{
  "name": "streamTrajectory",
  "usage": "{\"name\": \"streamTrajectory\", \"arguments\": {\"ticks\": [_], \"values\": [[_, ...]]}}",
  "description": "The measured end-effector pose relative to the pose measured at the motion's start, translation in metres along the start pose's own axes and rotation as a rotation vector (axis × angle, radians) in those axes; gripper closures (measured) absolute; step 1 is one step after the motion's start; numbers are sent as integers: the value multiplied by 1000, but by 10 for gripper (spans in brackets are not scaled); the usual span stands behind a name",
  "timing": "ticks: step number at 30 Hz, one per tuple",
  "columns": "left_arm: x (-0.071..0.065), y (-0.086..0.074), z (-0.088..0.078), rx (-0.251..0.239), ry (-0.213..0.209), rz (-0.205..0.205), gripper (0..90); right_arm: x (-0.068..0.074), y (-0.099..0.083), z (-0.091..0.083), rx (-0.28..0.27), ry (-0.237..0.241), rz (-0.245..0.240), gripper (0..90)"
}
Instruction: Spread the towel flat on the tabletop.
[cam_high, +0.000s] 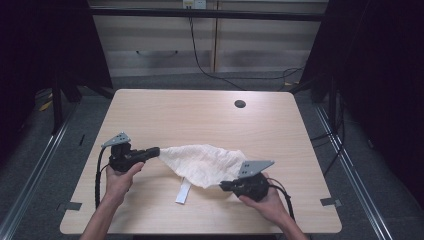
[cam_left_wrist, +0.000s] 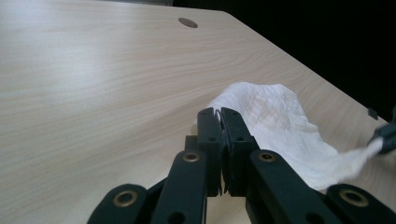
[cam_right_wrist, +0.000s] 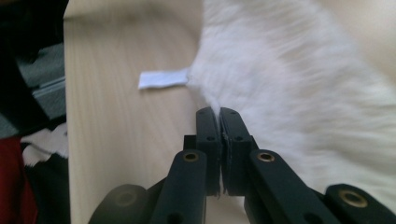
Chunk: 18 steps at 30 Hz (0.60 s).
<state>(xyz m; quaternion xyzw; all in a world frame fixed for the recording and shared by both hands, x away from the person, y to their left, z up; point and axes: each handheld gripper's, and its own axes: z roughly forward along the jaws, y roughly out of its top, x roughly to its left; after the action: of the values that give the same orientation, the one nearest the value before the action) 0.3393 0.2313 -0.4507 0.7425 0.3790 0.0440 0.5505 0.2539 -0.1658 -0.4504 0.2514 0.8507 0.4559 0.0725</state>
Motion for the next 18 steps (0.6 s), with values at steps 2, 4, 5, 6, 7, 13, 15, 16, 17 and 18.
{"name": "streamTrajectory", "arguments": {"ticks": [2,4,5,6,7,13,15,16,17,18], "values": [[-1,4,-1,-6,4,3,878,-6,10,-11,-24,-30,2,880],[-1,8,-3,-11,1,3,878,-13,21,-22,-44,-55,-8,881],[-2,9,-3,-16,4,1,878,-17,26,-27,-53,-67,-9,880],[-2,11,-4,-10,3,6,878,-20,30,-32,-66,-78,-7,881],[-3,13,-5,-15,3,12,878,-23,34,-37,-78,-88,-5,881],[-9,30,-15,-45,-2,30,878,-36,52,-64,-160,-139,9,881],[-12,38,-20,-58,-5,36,879,-39,57,-70,-181,-151,7,881],[-14,43,-22,-67,-6,45,879,-40,60,-75,-192,-161,8,880],[-15,46,-24,-70,-9,51,879,-42,63,-79,-205,-167,9,881],[-17,49,-26,-76,-10,56,879,-42,65,-82,-210,-171,9,881]]}}
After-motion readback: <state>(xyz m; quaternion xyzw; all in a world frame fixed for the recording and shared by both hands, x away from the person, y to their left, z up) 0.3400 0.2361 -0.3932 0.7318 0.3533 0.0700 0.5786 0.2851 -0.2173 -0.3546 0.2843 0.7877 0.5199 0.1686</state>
